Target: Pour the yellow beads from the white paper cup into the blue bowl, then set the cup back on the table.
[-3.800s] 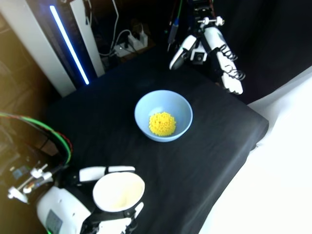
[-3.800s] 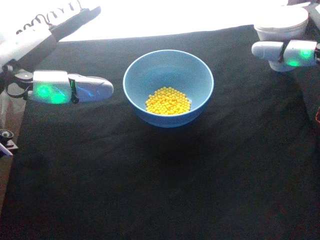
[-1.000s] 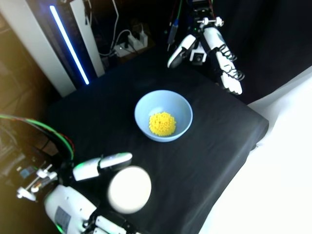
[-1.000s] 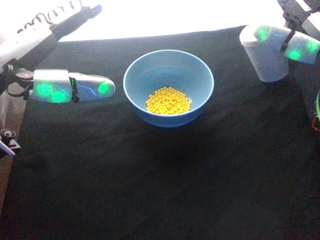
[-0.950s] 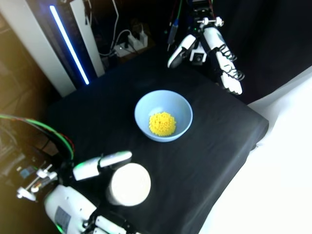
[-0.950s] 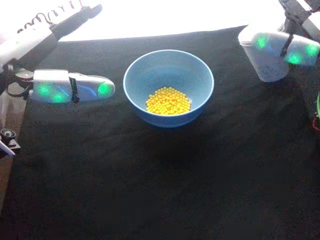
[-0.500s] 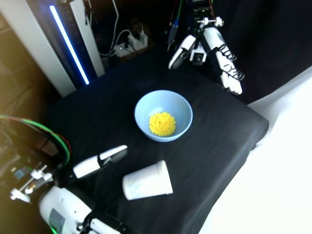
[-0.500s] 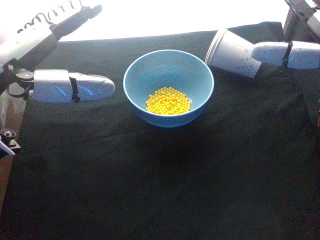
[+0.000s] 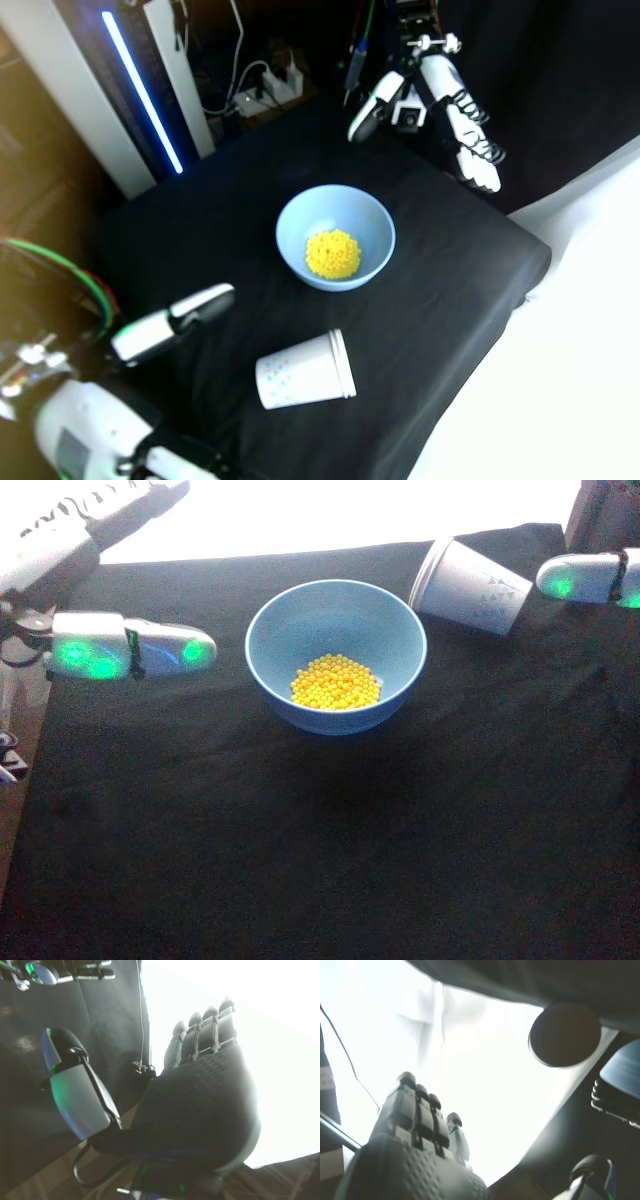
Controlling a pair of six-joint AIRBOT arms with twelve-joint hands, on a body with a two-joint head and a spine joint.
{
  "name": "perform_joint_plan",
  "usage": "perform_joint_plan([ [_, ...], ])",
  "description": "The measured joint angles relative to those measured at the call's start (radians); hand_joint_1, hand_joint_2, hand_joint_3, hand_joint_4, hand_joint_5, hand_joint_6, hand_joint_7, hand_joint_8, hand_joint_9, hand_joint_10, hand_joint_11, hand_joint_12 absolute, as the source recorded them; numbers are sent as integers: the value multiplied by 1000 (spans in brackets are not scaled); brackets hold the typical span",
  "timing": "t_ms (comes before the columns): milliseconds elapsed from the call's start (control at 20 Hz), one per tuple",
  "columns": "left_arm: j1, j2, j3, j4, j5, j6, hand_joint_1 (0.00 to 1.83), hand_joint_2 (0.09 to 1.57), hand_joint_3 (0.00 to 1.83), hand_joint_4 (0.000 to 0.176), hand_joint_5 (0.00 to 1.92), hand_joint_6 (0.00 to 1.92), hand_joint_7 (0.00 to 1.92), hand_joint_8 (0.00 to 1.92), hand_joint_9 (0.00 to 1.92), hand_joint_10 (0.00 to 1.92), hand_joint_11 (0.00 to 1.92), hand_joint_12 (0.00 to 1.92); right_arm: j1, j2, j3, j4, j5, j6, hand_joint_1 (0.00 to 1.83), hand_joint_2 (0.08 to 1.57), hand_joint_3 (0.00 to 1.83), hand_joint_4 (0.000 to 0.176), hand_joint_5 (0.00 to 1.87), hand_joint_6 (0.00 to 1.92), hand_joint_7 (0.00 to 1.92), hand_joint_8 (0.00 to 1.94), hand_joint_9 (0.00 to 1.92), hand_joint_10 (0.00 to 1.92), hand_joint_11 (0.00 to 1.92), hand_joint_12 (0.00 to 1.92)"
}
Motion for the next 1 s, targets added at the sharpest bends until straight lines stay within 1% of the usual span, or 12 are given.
perform_joint_plan([
  [200,15,62,-50,-34,-113,0,471,761,0,0,35,0,176,18,148,21,102,58,0,128,-134,-7,127,-76,507,443,0,176,0,0,3,0,6,1,88,53],
  [300,50,107,-97,-58,-203,10,345,921,6,0,24,1,191,5,157,8,0,367,0,181,-194,13,202,-120,531,493,18,176,0,0,9,3,0,0,54,44],
  [400,76,146,-136,-79,-279,36,288,971,14,0,31,2,210,6,182,12,0,437,0,207,-235,17,248,-137,543,496,16,176,0,0,16,6,0,0,37,38],
  [450,88,165,-151,-91,-322,44,202,1102,25,0,44,2,187,0,162,1,0,284,0,216,-255,12,273,-139,520,506,14,176,0,0,48,12,34,10,40,43],
  [500,101,184,-165,-104,-359,51,202,1102,25,0,44,2,187,0,162,1,0,284,0,222,-274,7,291,-145,520,506,14,176,0,0,48,12,34,10,40,43],
  [550,116,201,-179,-121,-395,60,205,1157,17,13,71,5,196,2,160,2,0,259,-5,229,-291,-1,313,-158,541,517,15,176,0,0,42,6,45,12,44,47],
  [600,125,214,-193,-138,-425,66,220,1153,7,39,89,6,191,0,138,1,0,197,-12,234,-304,-5,329,-161,578,536,19,176,0,0,42,5,52,12,59,57],
  [650,137,222,-203,-146,-452,74,220,1153,7,39,89,6,191,0,138,1,0,197,-25,237,-313,1,349,-161,578,536,19,176,0,0,42,5,52,12,59,57],
  [700,144,227,-214,-148,-486,78,284,985,0,39,131,4,188,2,125,5,12,66,-58,243,-329,20,386,-161,557,561,21,176,0,0,33,1,59,11,87,74],
  [800,146,230,-221,-140,-525,83,234,942,0,30,124,0,161,0,110,1,2,37,-144,260,-374,89,461,-163,579,534,3,176,0,0,36,1,49,4,70,72],
  [850,146,230,-225,-138,-539,86,312,958,0,19,122,0,130,0,73,0,0,7,-185,274,-397,124,497,-163,581,544,7,176,0,0,26,0,32,1,44,63],
  [1000,145,237,-246,-145,-576,104,313,998,14,13,23,0,53,0,0,0,0,0,-245,309,-441,213,618,-163,537,596,0,176,0,0,33,0,26,1,50,99],
])
